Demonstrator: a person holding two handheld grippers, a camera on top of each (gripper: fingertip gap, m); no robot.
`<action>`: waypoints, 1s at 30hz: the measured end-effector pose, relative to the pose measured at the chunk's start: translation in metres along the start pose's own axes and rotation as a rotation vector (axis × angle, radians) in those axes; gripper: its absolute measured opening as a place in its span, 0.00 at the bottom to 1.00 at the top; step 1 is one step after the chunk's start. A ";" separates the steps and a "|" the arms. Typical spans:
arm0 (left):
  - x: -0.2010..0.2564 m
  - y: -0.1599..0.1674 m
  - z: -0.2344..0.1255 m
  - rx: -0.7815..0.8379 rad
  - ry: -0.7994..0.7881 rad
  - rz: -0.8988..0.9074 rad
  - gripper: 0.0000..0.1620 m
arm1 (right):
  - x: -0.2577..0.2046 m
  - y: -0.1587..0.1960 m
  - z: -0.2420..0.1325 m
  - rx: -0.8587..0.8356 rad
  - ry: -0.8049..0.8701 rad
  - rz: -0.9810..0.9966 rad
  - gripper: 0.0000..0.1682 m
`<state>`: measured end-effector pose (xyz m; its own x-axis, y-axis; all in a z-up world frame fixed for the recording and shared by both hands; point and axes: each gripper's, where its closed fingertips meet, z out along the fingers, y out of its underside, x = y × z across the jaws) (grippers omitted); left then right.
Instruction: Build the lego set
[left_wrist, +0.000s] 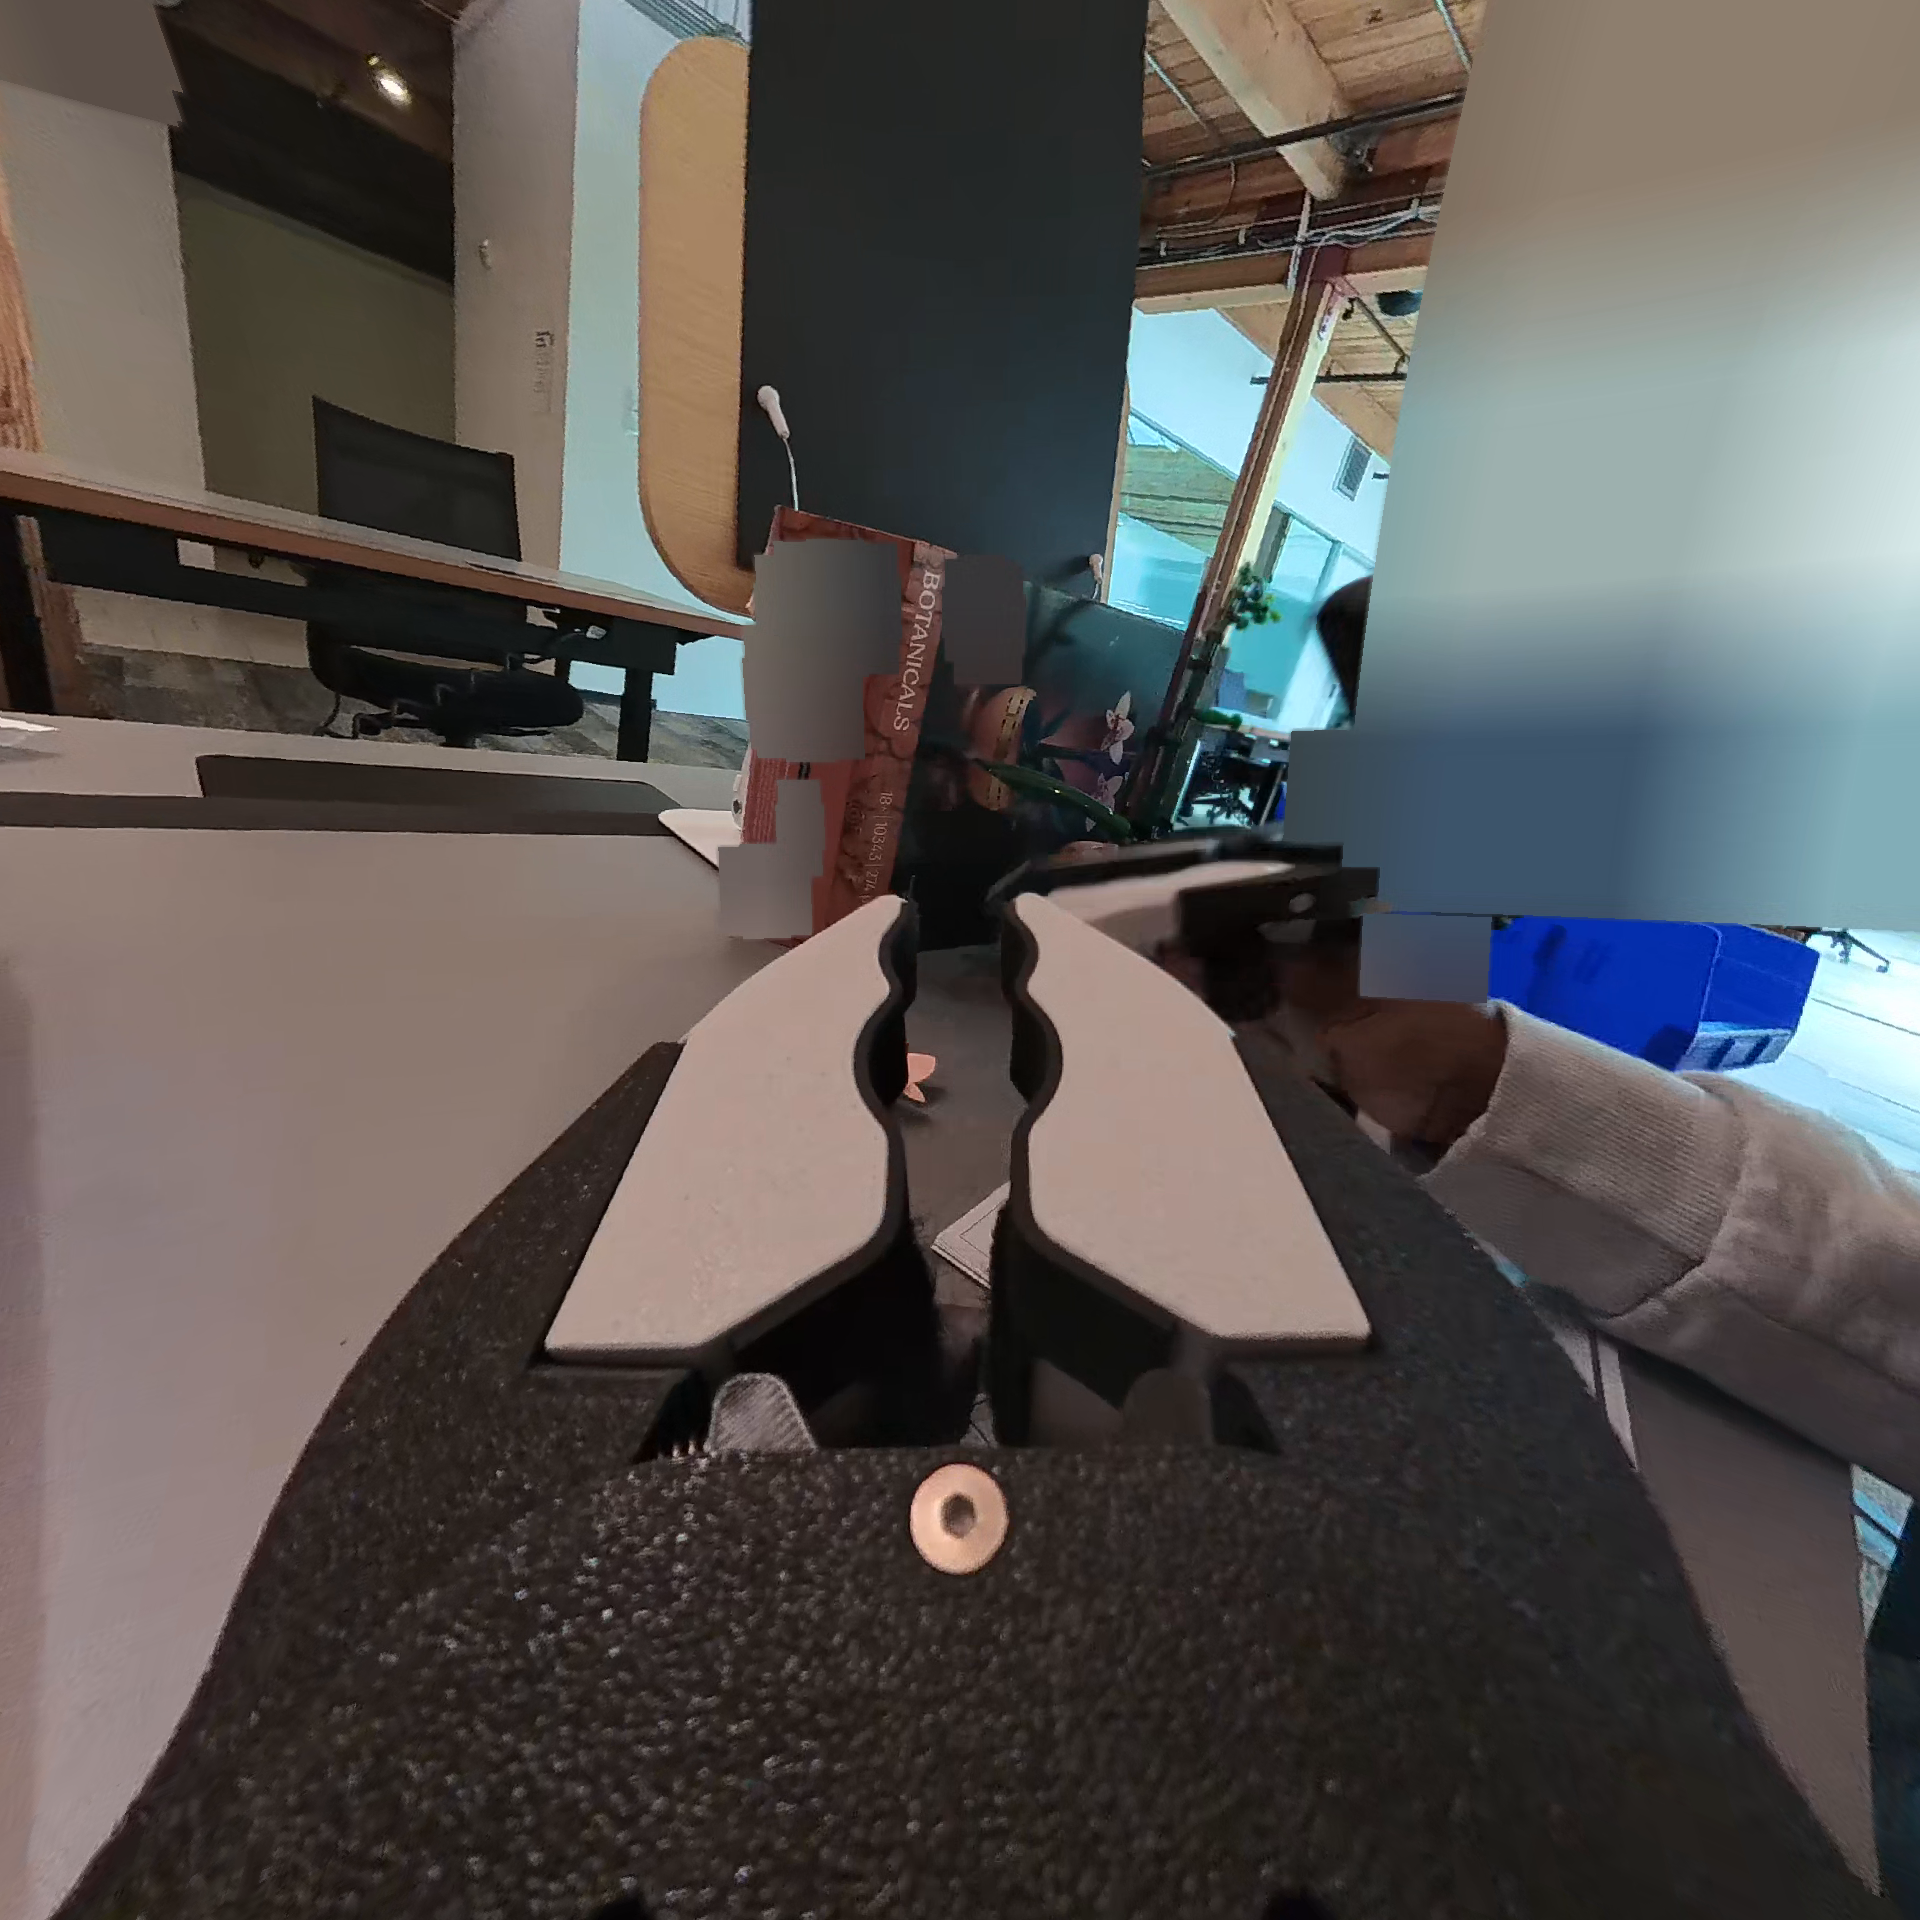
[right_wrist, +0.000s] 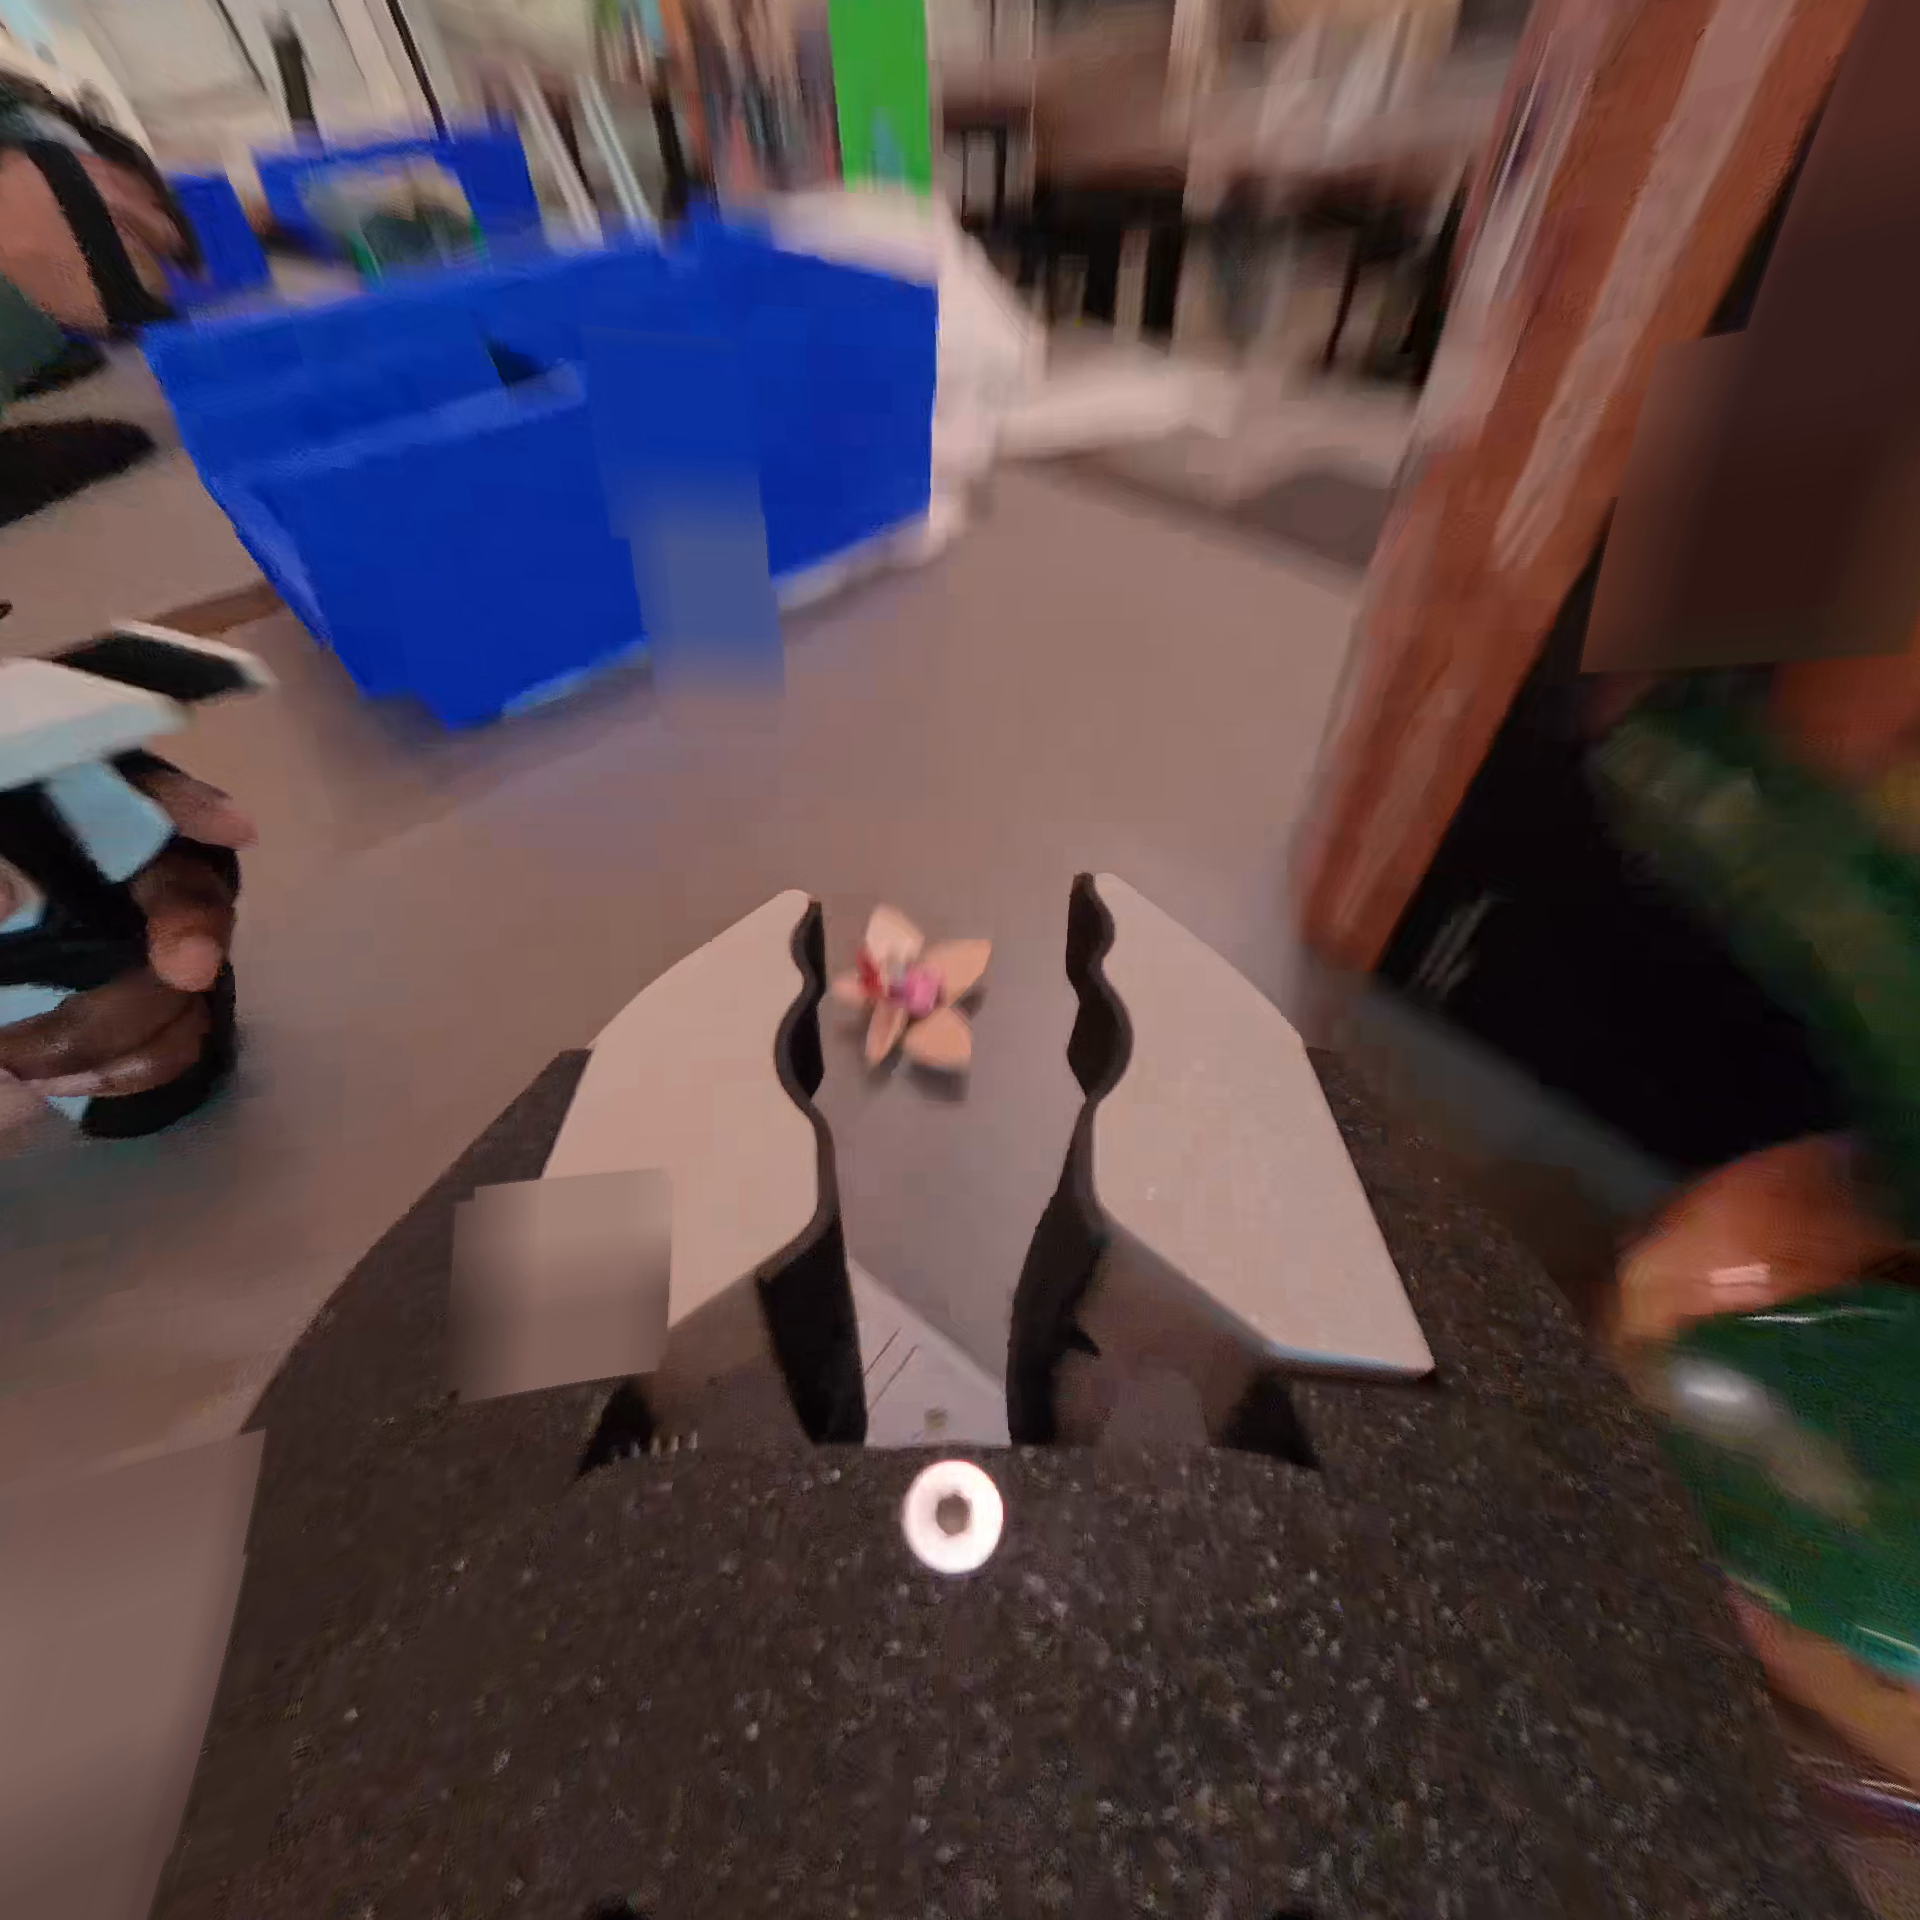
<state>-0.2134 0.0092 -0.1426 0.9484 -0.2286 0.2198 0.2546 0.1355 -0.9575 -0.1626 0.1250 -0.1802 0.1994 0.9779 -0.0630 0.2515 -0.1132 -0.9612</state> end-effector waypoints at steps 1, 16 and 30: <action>0.002 0.000 0.000 -0.003 0.005 0.012 0.09 | -0.005 -0.022 -0.017 0.133 0.015 -0.112 0.30; 0.078 0.082 0.013 -0.697 0.238 0.051 0.07 | -0.029 0.043 -0.131 -0.067 -0.285 -0.322 0.00; 0.068 0.137 0.009 -1.095 -0.062 0.177 0.00 | -0.011 0.058 -0.149 0.026 -0.286 -0.182 0.02</action>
<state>-0.1125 0.0210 -0.2572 0.9705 -0.2373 0.0435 -0.1606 -0.7702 -0.6173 -0.0088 0.0816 -0.1951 -0.1208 0.9918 0.0411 0.2333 0.0686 -0.9700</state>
